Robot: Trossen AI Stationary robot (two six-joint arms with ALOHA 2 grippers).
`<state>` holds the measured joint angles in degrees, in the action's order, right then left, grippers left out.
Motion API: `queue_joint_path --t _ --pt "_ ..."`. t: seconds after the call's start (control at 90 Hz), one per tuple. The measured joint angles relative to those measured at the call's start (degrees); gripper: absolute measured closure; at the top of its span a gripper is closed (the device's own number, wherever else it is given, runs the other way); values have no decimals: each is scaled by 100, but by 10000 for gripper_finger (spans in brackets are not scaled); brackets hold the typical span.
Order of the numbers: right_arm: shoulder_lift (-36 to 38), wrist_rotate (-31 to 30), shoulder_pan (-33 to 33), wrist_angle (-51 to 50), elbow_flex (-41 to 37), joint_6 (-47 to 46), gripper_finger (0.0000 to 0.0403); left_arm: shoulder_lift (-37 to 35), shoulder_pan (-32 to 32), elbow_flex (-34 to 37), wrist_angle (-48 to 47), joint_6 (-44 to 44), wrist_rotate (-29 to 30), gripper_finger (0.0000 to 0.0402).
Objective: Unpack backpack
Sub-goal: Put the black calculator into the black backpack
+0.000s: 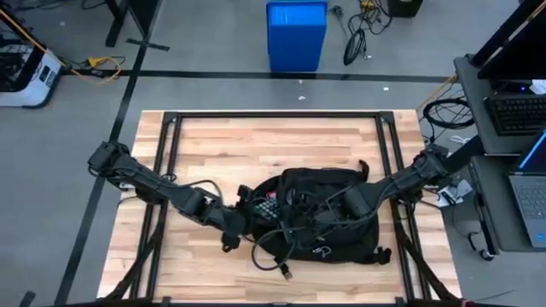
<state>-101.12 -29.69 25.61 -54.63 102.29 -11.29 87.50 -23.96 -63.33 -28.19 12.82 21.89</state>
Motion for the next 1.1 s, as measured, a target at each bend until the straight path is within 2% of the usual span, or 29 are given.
queue_joint_path --t 0.233,0.522,0.678,0.778,0.933,1.1 --pt "0 -2 -4 2 1 19 399 660 259 2 1045 1171 -25 382" --pt "2 -11 -4 68 1 103 399 963 594 -28 2481 3025 -190 382" --pt "2 -24 -11 109 1 149 399 1194 925 -31 2817 3172 -688 382" --pt "2 -44 -17 71 -1 181 399 1360 1052 -31 3124 3203 -793 378" --pt "2 -5 -17 23 -6 187 399 1512 1105 -42 3277 3299 -868 341" --pt "-2 59 -11 -59 -12 170 399 1669 1114 -55 3349 3405 -1182 269"
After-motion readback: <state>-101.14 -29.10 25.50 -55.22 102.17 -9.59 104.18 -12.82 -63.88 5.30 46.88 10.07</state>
